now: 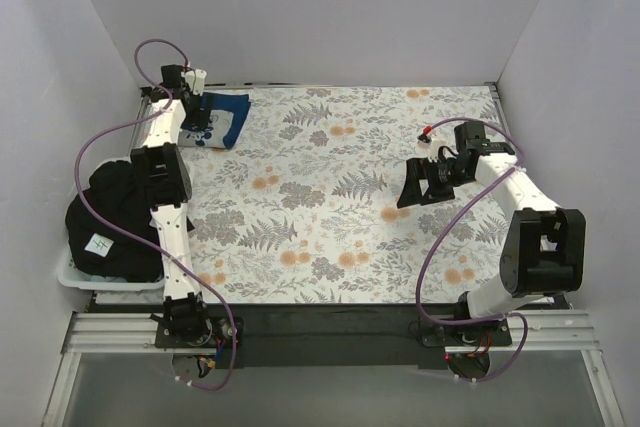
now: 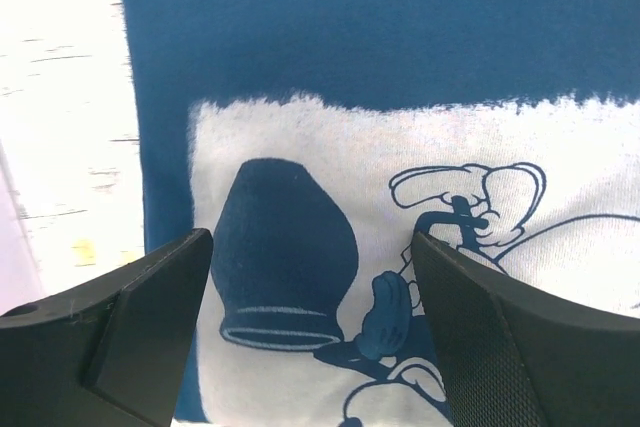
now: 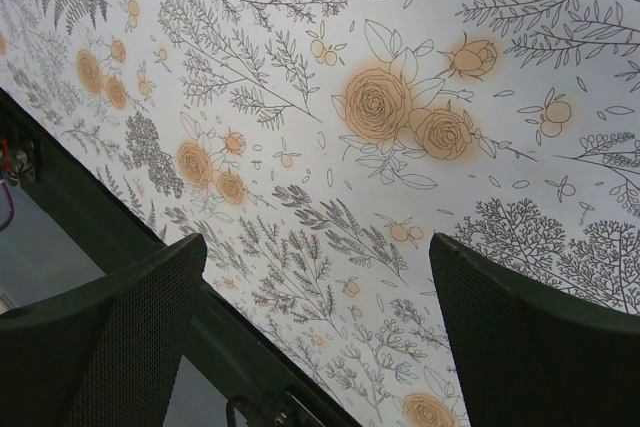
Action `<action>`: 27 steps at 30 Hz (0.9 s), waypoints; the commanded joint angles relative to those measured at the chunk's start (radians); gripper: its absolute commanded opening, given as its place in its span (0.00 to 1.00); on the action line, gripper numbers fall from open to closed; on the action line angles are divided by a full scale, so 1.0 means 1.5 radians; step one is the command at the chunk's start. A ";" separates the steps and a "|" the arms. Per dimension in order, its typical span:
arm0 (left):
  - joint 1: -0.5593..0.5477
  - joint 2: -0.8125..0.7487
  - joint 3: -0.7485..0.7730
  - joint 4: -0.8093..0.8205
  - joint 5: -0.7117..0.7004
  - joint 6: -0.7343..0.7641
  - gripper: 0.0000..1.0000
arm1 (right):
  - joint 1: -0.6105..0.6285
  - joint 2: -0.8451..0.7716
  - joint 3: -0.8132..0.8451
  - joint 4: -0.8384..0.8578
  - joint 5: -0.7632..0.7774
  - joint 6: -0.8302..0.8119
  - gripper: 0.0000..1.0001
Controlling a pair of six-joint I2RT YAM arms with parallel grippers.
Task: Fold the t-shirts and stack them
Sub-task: Neatly place the folded tshirt to the corner
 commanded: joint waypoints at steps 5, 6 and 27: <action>0.041 0.044 -0.041 -0.034 -0.058 0.035 0.79 | -0.003 0.020 0.025 0.000 -0.014 0.001 0.98; 0.041 0.040 -0.042 -0.033 -0.053 0.029 0.79 | -0.003 0.021 0.024 -0.001 -0.016 0.001 0.98; 0.042 -0.256 -0.151 0.031 0.162 -0.054 0.82 | -0.004 -0.032 0.005 -0.002 -0.037 0.008 0.98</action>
